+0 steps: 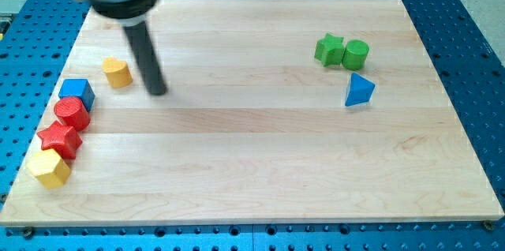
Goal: Separate the green blocks
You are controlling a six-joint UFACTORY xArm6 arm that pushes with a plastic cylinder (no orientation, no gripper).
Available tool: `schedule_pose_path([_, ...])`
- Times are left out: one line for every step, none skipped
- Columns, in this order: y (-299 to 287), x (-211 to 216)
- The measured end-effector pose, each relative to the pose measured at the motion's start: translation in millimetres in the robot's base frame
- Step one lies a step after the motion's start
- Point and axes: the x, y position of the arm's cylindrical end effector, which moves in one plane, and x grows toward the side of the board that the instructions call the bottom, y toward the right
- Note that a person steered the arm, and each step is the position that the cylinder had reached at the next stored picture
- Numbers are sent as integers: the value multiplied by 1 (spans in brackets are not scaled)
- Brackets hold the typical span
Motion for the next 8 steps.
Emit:
schedule_pose_path([-42, -8])
schedule_pose_path([-86, 0])
schedule_pose_path([-58, -8])
schedule_pose_path([-9, -68])
schedule_pose_path([114, -124])
schedule_pose_path([272, -139])
schedule_pose_path([402, -108])
schedule_pose_path([387, -46])
